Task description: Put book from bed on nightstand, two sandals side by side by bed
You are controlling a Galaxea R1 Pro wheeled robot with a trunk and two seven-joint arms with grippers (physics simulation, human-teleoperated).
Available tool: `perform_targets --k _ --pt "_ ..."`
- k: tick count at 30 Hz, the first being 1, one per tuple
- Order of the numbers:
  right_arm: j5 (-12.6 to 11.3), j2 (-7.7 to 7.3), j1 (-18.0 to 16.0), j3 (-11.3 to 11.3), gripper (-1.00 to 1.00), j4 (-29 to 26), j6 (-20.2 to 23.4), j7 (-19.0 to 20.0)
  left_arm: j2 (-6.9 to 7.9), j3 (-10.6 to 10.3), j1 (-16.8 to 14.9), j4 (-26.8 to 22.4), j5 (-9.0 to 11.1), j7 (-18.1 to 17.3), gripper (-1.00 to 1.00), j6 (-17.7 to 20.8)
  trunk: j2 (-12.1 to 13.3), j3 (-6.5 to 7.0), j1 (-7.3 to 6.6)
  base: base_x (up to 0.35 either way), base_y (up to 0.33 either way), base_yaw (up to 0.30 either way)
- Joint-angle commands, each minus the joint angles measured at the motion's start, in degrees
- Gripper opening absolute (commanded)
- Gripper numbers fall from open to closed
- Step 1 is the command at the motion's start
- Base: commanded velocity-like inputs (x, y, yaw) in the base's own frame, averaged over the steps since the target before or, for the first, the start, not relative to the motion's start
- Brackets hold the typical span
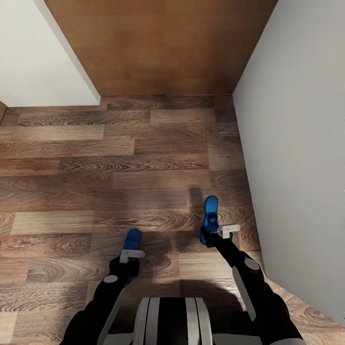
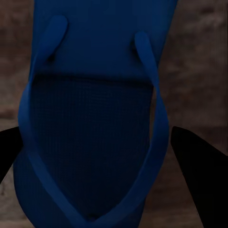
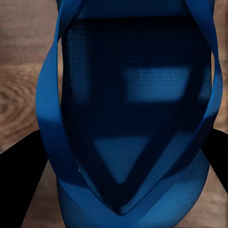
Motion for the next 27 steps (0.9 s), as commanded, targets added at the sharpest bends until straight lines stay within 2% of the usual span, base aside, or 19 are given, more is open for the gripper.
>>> perform_targets --k 1,6,11,18,20,24,27 --pt "-0.39 0.02 -0.01 -0.06 -1.00 -0.07 0.37 0.20 0.02 -0.11 -0.02 -0.08 0.20 0.37 -1.00 0.28 0.00 0.20 -0.03 0.000 0.000 0.000" --pt "-0.39 0.03 -0.01 -0.04 -1.00 -0.07 0.37 0.20 0.02 -0.25 -0.02 -0.04 0.25 0.32 -1.00 0.28 0.07 1.31 -0.16 0.000 0.000 0.000" --pt "-0.39 0.03 -0.01 0.02 -1.00 -0.07 0.37 0.20 0.08 -1.59 -0.02 -0.02 0.58 0.05 -1.00 0.28 0.14 2.42 -0.29 0.000 0.000 0.000" --pt "-0.39 0.05 -0.01 0.02 -1.00 -0.04 0.37 0.20 0.09 -1.85 0.12 -0.08 0.89 -3.25 -1.00 0.23 0.23 3.97 -0.47 0.000 0.000 0.000" --pt "-0.44 0.04 -0.01 0.02 -1.00 -0.01 0.37 0.20 0.08 -1.86 0.30 -0.15 0.90 -3.39 -1.00 -0.58 0.26 4.41 -0.52 0.000 0.000 0.000" --pt "-0.47 0.07 -0.01 0.02 -1.00 0.14 0.37 0.20 0.03 -1.87 0.57 -0.18 0.91 -3.42 -1.00 -4.93 0.31 5.30 -0.62 0.000 0.000 0.000" --pt "-0.47 0.04 -0.01 0.02 -1.00 0.18 0.37 0.20 0.10 -1.81 0.59 -0.21 0.91 -3.43 -1.00 -5.56 0.35 5.96 -0.70 0.000 0.000 0.000"
